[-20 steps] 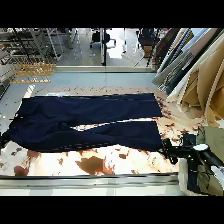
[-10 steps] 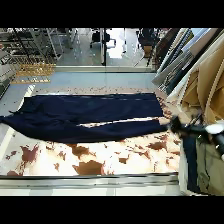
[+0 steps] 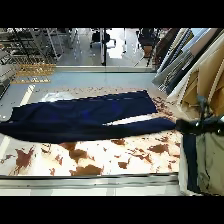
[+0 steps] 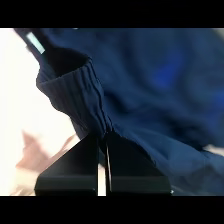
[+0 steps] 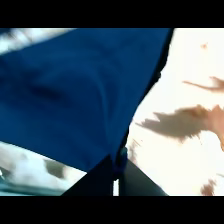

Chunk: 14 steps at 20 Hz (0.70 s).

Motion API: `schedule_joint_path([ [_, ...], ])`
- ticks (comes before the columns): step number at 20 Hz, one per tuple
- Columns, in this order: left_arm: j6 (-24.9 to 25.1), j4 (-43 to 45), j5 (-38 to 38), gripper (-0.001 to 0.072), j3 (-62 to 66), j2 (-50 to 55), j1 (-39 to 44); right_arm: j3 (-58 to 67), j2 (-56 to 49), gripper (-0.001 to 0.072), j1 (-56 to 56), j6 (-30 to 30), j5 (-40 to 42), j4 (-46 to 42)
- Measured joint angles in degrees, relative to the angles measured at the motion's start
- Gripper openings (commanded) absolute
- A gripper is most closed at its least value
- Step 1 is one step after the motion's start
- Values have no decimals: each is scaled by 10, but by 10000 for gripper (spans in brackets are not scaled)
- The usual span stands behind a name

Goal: Fold the clothes and pants, and hang the long-sleeved shirts on hangers.

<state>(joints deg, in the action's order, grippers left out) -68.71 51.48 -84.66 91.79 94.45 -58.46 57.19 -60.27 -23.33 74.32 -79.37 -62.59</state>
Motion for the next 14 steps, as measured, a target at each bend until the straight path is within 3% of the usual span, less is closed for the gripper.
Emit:
schedule_joint_path([
  [3, 31, 50, 3, 7, -66, 3, -37, -89, 14, 9, -6, 38, 17, -76],
  [8, 53, 79, -3, 7, -112, 8, -120, -120, 22, 8, -8, 67, 36, -111],
  [14, 69, -4, -3, 6, -120, 8, -160, -47, 19, 9, 20, 78, 133, -93],
])
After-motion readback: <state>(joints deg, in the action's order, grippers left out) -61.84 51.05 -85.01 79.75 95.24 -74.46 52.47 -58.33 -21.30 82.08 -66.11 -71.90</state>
